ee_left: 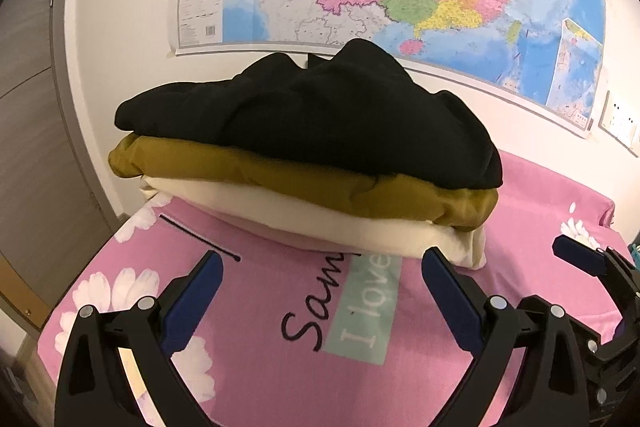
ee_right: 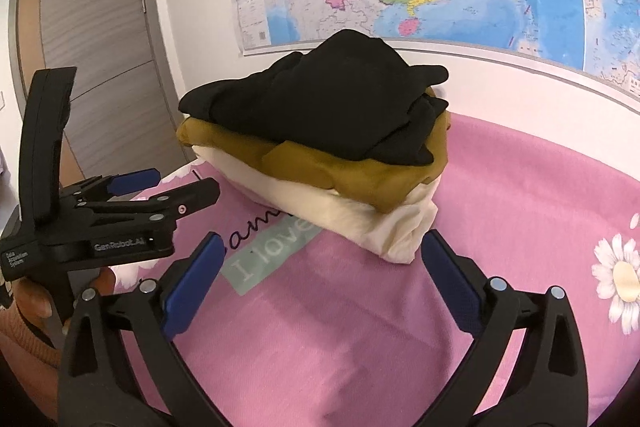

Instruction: Fold large clothes

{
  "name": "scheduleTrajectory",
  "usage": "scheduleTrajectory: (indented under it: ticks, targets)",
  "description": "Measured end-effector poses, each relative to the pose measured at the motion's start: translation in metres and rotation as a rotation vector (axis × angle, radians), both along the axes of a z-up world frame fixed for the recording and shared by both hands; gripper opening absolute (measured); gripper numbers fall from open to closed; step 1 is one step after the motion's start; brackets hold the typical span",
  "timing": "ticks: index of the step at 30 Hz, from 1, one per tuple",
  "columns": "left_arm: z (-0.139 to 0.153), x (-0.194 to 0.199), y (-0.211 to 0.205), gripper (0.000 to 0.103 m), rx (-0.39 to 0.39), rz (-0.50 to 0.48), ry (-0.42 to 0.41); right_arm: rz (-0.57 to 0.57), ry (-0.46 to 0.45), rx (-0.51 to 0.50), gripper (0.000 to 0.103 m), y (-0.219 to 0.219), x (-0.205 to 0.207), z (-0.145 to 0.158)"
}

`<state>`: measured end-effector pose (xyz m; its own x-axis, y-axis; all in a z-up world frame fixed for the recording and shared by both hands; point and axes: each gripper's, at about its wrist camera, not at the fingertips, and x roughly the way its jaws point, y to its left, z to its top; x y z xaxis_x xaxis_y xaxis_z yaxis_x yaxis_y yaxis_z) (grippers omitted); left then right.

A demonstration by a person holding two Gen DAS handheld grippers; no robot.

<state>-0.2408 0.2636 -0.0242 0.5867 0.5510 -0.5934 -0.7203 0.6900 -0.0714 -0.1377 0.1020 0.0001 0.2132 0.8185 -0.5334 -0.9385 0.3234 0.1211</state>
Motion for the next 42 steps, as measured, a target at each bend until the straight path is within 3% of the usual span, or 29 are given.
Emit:
scheduleTrajectory:
  ticks: [42]
  targets:
    - [0.000,-0.012,-0.016,0.096,0.029,0.003,0.016,-0.003,0.022,0.003,0.097,-0.011,-0.011,-0.001]
